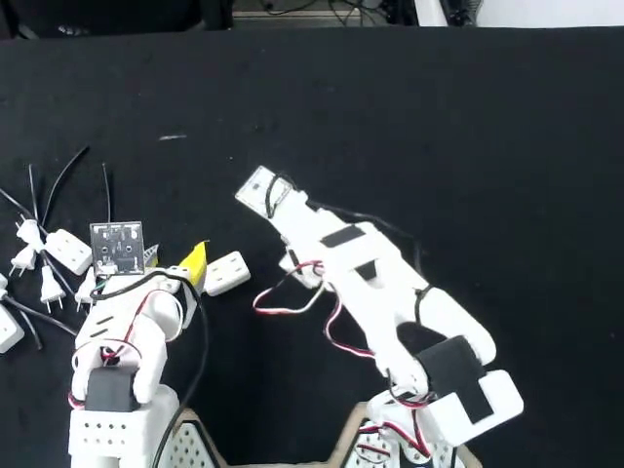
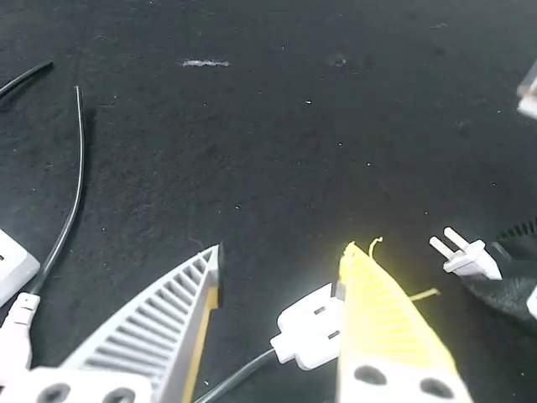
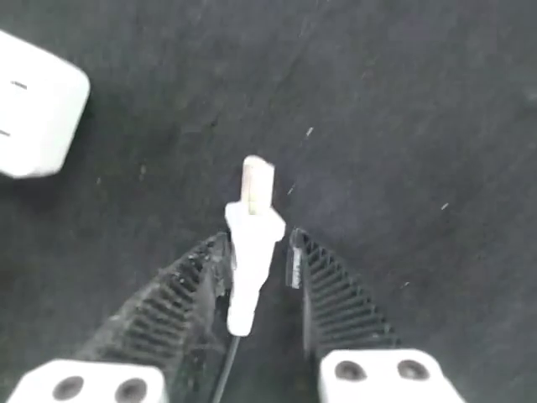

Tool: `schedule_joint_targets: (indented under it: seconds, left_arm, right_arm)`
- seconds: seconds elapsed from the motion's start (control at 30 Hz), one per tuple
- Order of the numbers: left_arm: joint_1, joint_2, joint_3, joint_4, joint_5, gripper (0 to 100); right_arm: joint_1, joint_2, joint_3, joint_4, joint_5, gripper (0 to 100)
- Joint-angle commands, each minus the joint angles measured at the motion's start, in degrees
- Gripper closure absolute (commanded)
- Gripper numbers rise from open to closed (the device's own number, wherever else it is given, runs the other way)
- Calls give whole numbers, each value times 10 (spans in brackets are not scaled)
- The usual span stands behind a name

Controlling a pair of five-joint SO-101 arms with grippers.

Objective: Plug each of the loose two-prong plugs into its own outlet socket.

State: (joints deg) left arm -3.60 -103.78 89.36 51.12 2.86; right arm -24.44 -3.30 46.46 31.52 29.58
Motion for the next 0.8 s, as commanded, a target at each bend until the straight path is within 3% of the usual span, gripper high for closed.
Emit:
schedule_joint_targets:
  seconds: [0.0, 0.5, 0.63, 0.77]
  left_arm:
    - [-4, -6, -5, -5, 7, 766]
    - [-4, -6, -6, -4, 7, 766]
    - [-4, -6, -6, -4, 7, 766]
    - [-4, -6, -6, -4, 7, 766]
  right_arm:
    - [2, 0, -39, -1, 4, 884]
    - [1, 1, -17, 3, 8, 885]
    - [2, 14, -14, 6, 42, 885]
    - [2, 42, -65, 62, 41, 882]
